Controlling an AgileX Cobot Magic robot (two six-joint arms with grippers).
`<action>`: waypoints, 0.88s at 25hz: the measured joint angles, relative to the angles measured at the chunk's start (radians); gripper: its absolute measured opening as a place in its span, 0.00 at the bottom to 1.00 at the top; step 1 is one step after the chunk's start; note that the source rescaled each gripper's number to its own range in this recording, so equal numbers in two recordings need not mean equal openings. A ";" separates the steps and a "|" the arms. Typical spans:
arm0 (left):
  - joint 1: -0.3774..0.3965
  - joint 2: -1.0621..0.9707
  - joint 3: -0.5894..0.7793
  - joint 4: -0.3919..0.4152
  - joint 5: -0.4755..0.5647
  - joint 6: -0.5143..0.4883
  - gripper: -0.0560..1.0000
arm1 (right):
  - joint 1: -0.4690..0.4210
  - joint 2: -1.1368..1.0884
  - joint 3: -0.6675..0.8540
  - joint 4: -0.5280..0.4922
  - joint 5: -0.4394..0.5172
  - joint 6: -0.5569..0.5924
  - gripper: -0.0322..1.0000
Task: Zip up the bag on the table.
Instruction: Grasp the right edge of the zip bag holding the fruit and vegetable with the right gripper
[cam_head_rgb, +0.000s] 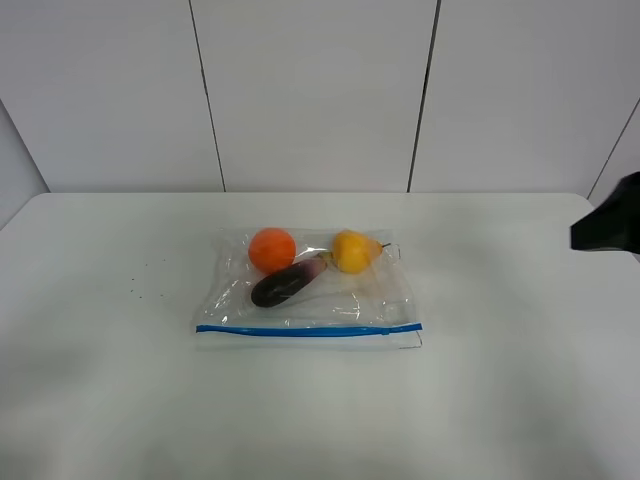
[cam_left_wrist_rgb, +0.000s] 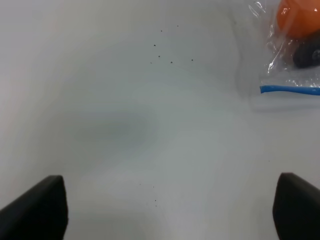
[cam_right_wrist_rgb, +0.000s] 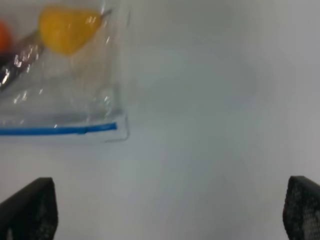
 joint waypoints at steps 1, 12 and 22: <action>0.000 0.000 0.000 0.000 0.000 0.000 1.00 | 0.000 0.062 -0.005 0.028 -0.015 -0.019 1.00; 0.000 0.000 0.000 0.000 0.000 0.000 1.00 | 0.000 0.613 -0.012 0.331 -0.172 -0.334 1.00; 0.000 0.000 0.000 0.000 0.000 0.000 1.00 | 0.000 0.924 -0.126 0.701 -0.112 -0.726 1.00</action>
